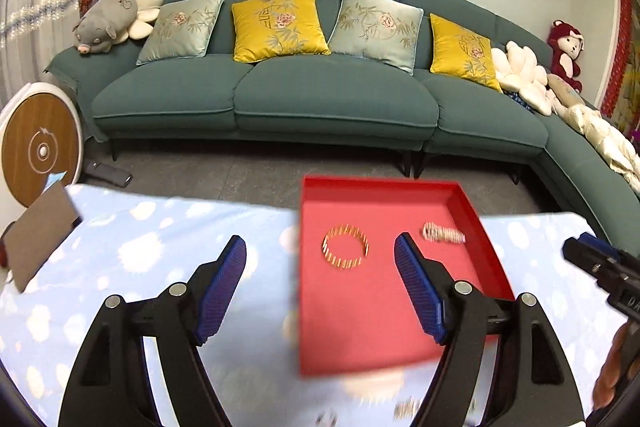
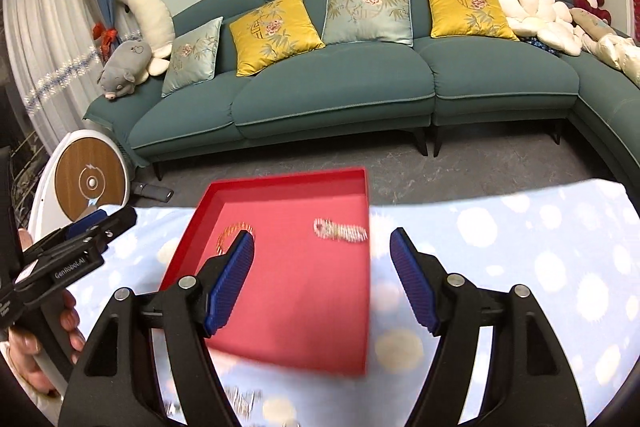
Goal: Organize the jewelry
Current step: 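Withdraw both open tools from the red box back over the jewelry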
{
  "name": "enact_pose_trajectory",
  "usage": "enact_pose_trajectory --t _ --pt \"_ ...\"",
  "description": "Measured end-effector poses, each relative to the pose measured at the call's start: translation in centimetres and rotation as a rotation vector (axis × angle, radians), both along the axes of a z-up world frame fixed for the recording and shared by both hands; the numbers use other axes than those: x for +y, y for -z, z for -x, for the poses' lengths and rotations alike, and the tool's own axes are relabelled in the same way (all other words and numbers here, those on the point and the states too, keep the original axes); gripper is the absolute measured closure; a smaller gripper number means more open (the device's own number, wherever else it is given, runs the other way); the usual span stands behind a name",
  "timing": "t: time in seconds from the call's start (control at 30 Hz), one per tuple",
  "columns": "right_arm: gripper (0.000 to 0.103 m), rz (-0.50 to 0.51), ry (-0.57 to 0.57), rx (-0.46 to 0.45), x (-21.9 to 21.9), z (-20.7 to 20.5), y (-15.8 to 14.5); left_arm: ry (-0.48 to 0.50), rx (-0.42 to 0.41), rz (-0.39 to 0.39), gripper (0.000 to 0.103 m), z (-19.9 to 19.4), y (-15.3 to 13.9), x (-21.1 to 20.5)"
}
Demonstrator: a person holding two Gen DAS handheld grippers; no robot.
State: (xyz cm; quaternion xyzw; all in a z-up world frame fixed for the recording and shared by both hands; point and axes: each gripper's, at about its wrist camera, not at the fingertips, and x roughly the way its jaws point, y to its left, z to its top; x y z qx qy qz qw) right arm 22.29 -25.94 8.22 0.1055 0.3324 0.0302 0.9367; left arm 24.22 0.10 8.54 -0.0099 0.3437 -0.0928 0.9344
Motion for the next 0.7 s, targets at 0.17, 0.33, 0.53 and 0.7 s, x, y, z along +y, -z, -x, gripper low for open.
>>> enact_pose_trajectory --t 0.17,0.33,0.53,0.7 --pt "0.035 0.017 -0.011 -0.002 0.1 7.7 -0.7 -0.004 0.057 0.013 0.029 6.5 0.8 3.3" --pt "0.035 0.031 -0.009 0.002 0.9 13.8 0.6 -0.038 0.123 0.049 0.029 11.5 3.8 5.3" --pt "0.035 -0.04 -0.013 0.088 1.5 17.3 4.1 0.048 0.157 -0.029 0.029 15.2 7.7 4.2" --pt "0.035 0.022 -0.005 0.127 2.0 18.1 6.2 0.111 0.167 -0.057 0.029 15.9 10.1 3.1"
